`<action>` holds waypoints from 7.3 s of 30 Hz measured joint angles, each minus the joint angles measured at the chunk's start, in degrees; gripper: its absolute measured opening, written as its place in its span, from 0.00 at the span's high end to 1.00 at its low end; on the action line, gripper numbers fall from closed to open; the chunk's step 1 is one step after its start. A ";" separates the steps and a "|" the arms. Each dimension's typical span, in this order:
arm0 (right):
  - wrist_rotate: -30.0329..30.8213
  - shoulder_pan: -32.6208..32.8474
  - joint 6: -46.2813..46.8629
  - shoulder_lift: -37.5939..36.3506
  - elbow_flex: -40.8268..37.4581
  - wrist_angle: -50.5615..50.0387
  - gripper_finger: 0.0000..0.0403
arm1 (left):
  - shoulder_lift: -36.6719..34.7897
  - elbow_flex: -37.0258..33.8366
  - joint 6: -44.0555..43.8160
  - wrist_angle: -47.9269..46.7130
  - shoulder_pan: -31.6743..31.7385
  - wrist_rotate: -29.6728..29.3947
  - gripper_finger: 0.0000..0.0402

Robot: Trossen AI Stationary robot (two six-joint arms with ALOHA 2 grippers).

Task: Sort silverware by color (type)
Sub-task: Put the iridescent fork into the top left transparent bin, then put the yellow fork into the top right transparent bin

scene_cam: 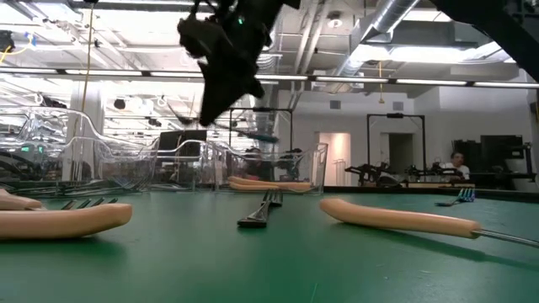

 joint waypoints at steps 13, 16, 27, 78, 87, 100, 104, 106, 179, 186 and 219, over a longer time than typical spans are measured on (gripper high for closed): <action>0.00 -1.44 -1.52 -0.11 2.69 15.19 1.00 | -0.01 0.00 8.37 10.27 0.00 -0.28 0.62; 0.00 -1.96 -3.14 -0.11 2.69 19.86 1.00 | -0.02 0.00 10.56 13.14 0.00 -0.82 0.62; 0.13 -7.65 -10.84 -0.11 2.69 34.69 1.00 | -1.48 0.04 14.80 17.72 0.00 -4.76 0.62; -1.33 -21.93 -10.66 15.91 8.44 53.32 0.77 | -7.23 0.04 29.65 17.69 0.09 -17.87 0.62; -1.39 -22.04 -10.85 13.87 8.44 52.51 0.54 | -7.23 0.04 30.40 16.28 0.09 -17.93 0.62; -1.50 -22.45 -23.94 -14.26 8.51 33.60 0.54 | -7.23 0.04 29.02 16.27 0.09 -18.12 0.62; -1.51 -21.93 -24.86 -24.37 8.50 24.89 0.56 | -7.23 0.04 28.90 16.29 0.09 -18.14 0.62; -1.51 -21.93 -24.90 -29.75 8.50 20.28 0.57 | -7.23 0.04 28.35 16.41 0.09 -18.14 0.62; -2.84 -10.58 -12.34 -53.08 -72.70 10.86 0.57 | -7.23 0.04 19.59 2.56 0.11 -22.09 0.62; -2.84 -13.35 -0.97 -47.77 -72.63 11.68 0.57 | -7.21 0.02 13.68 0.66 0.11 -23.16 0.62; 2.20 -17.87 73.36 -47.01 -69.59 -12.12 0.57 | -7.21 0.02 5.74 0.38 0.11 -23.62 0.62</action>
